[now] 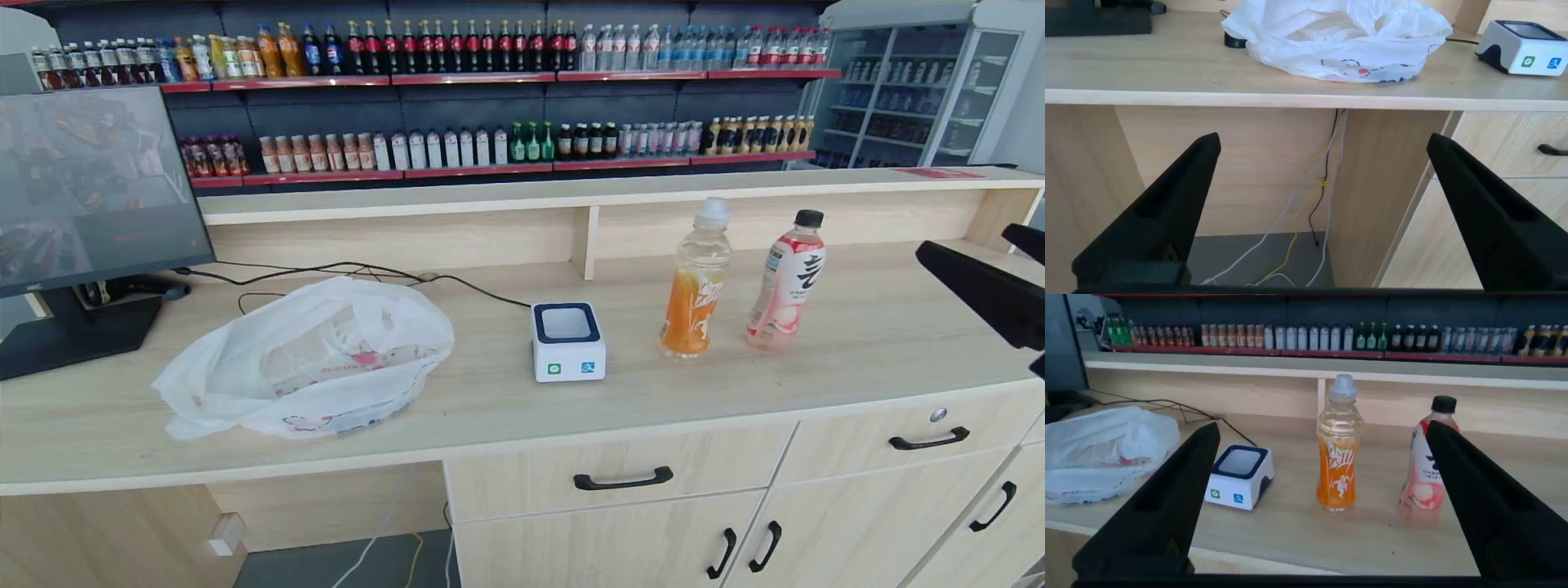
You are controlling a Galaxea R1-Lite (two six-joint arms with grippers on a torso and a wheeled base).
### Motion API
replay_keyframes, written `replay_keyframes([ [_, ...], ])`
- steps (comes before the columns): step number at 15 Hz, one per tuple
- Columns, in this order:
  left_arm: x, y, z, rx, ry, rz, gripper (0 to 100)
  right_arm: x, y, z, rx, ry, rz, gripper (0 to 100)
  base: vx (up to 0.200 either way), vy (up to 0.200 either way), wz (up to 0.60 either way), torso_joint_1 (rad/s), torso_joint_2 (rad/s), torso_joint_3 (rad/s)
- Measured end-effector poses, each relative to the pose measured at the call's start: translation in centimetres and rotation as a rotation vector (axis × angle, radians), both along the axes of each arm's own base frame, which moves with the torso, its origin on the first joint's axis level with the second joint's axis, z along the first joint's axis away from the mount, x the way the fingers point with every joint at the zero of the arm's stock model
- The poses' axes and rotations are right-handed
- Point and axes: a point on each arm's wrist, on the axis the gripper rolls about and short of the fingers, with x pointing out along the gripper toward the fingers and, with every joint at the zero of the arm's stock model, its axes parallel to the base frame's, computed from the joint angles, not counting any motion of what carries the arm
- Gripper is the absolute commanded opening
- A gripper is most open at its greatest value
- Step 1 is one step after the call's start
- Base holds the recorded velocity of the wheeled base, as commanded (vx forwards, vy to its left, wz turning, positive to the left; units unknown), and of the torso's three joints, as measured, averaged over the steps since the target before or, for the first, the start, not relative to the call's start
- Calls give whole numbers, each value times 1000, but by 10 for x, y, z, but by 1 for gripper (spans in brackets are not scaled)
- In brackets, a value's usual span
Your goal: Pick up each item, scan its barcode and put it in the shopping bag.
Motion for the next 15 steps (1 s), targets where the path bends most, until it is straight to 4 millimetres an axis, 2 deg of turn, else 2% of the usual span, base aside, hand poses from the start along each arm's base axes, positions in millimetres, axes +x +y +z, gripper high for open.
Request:
replay_keyframes([
  [6, 0, 0, 0, 0, 0, 0, 100, 74, 31, -10, 78, -207, 69, 100, 0, 0, 0, 0, 0, 0],
  [9, 0, 0, 0, 0, 0, 0, 100, 107, 43, -31, 74, -207, 74, 100, 0, 0, 0, 0, 0, 0],
  [11, 0, 0, 0, 0, 0, 0, 100, 117, 48, -45, 67, -156, 71, 100, 0, 0, 0, 0, 0, 0],
  [15, 0, 0, 0, 0, 0, 0, 100, 124, 48, -69, 53, -64, 48, 100, 0, 0, 0, 0, 0, 0],
])
